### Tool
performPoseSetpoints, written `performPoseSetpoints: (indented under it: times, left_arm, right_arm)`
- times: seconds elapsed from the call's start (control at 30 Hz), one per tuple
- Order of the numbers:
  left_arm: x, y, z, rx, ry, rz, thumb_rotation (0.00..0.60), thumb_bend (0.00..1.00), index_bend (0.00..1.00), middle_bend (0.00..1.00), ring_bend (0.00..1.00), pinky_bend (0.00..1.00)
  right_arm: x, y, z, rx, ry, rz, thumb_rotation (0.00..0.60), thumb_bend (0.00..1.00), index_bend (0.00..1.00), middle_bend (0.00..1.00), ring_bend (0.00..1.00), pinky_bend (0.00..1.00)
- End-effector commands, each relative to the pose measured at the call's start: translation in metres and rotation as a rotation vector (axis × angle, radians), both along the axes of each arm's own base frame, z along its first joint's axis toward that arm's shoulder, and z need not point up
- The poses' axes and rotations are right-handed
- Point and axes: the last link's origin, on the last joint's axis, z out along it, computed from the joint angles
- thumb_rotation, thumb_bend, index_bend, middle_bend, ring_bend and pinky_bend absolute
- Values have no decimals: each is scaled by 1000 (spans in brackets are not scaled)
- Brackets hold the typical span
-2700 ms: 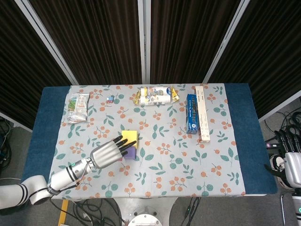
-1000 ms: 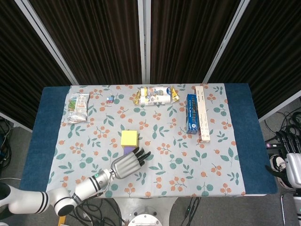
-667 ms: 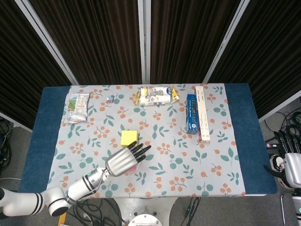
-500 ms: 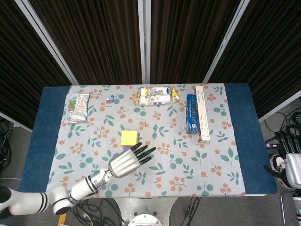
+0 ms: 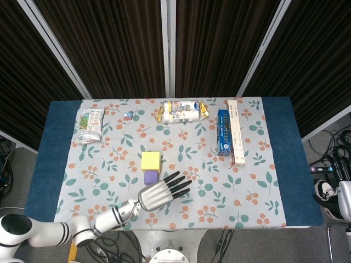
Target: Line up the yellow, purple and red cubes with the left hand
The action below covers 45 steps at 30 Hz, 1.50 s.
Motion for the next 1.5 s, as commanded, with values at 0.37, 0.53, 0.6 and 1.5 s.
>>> performPoseSetpoints:
  times: [0.37,0.53,0.6,1.5]
  left_arm:
    - [-14,2,-9,21,49,-12,600,0,161,25,89,118]
    - [-20,8,-6,43,62,1,600,0,161,25,89,118]
    - [-22,11,-6,51,67,3,600,0,161,25,89,118]
    - [-31,17,4,64,33,37,600,0,161,25,89,118]
  right_arm:
    - [0,1,1,-2,3,-4,600,0,0,26,0,24]
    - [0,1,0,1,1,-3,600,0,0,21,0,24]
    - [1,1,0,2,1,-2,600,0,0,20,0,24]
    - [2,0,1,1,3,-4,600,0,0,20,0,24]
